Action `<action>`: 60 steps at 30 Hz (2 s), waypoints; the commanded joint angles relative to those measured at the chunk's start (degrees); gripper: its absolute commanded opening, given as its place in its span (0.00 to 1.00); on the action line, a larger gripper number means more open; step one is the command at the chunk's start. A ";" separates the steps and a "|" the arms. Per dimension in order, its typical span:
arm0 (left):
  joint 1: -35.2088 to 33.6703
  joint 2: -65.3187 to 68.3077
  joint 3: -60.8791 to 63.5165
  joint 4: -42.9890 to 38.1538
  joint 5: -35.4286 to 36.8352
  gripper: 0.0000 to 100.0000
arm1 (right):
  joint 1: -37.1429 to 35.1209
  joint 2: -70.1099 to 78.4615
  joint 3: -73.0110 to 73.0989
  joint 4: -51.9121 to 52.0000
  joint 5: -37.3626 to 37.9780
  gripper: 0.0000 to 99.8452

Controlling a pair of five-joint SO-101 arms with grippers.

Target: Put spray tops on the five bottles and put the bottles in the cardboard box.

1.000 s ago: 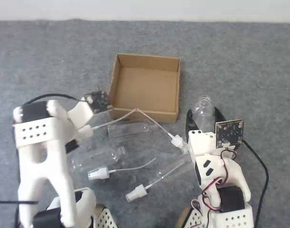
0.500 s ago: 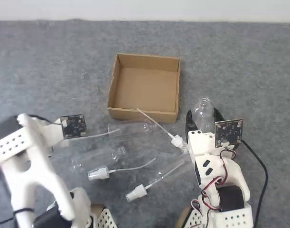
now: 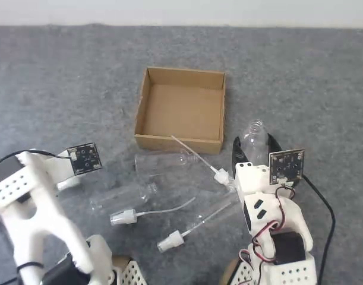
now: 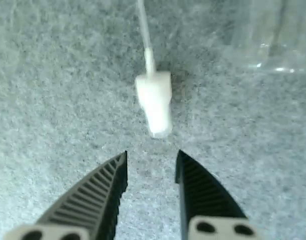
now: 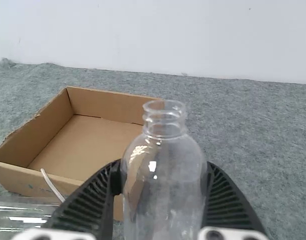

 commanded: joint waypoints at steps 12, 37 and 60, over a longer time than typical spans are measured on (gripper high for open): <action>0.18 -3.08 -4.97 -2.55 17.49 0.16 | 0.40 -0.84 -0.26 -1.45 -0.18 0.12; 4.92 -2.55 -16.48 24.53 55.30 0.16 | 0.40 -0.84 -0.26 -1.45 -0.09 0.12; 2.20 -2.73 -1.98 2.37 114.20 0.16 | 0.40 -0.84 -0.26 -1.45 -0.09 0.12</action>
